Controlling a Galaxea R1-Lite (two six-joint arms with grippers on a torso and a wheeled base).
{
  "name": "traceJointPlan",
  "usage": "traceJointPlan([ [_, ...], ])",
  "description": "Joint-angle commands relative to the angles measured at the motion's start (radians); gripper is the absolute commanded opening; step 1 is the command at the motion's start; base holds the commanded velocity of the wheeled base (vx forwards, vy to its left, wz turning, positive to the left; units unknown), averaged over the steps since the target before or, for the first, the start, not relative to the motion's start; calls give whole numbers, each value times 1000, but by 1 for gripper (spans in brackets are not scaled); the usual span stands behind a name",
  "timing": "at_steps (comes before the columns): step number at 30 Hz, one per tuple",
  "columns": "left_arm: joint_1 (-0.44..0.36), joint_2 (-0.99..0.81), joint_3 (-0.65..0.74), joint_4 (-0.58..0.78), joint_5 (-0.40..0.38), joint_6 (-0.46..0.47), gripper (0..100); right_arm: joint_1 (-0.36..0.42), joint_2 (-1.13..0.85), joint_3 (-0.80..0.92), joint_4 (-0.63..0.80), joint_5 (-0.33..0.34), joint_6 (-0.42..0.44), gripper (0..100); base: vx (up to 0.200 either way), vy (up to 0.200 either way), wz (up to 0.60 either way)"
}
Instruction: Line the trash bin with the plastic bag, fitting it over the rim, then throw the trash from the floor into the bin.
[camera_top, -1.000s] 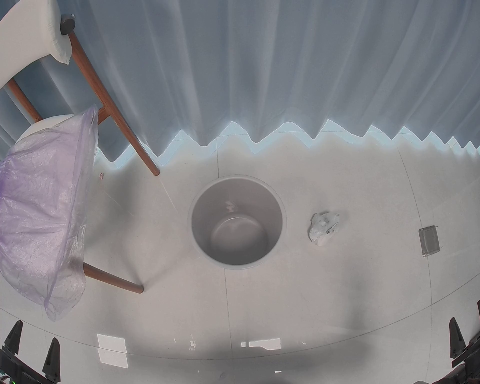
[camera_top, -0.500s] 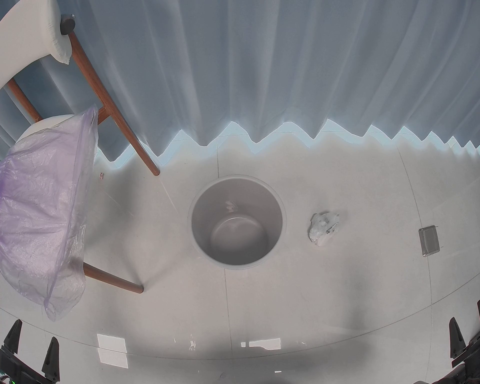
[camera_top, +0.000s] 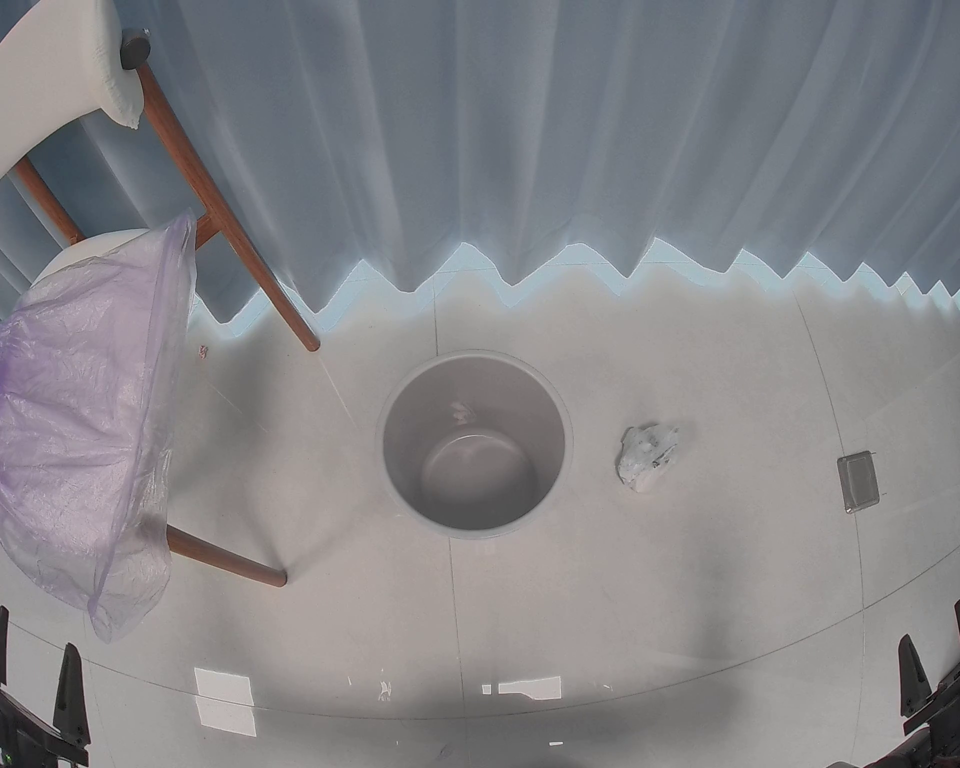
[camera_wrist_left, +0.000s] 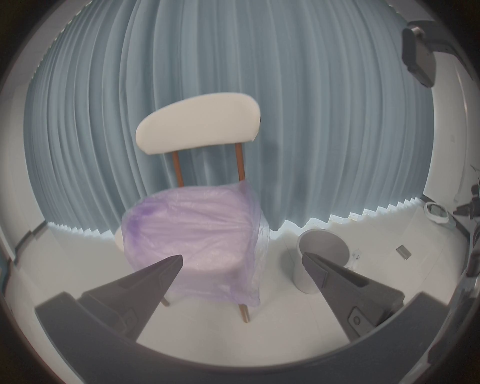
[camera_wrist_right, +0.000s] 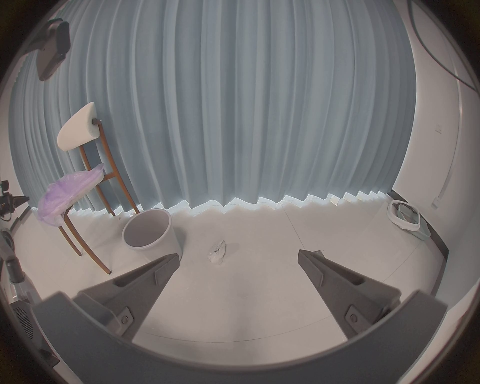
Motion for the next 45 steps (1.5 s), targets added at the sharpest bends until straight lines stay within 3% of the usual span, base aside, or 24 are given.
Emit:
traceJointPlan([
  [1,1,-16,18,2,5,79,100,0,-15,18,-1,0,-1,100,0,0,0],
  [7,-2,5,-88,5,-9,136,100,0,-15,18,-1,0,-1,100,0,0,0],
  [13,-24,252,-277,34,-13,131,100,0,-15,18,-1,0,-1,100,0,0,0],
  [17,-48,387,-360,33,-64,133,100,0,-15,18,-1,0,1,100,0,0,0],
  [21,-56,562,-458,34,-190,134,100,0,-15,18,-1,0,1,100,0,0,0],
  [26,-56,726,-547,33,-242,142,100,0,-15,18,-1,0,1,100,0,0,0],
  [35,-149,920,-633,28,-239,189,100,0,-15,18,-1,0,1,100,0,0,0],
  [42,-145,1070,-697,28,-229,240,100,0,-15,18,-1,0,1,100,0,0,0],
  [45,-139,1140,-751,28,-174,287,100,0,-15,18,-1,0,1,100,0,0,0],
])
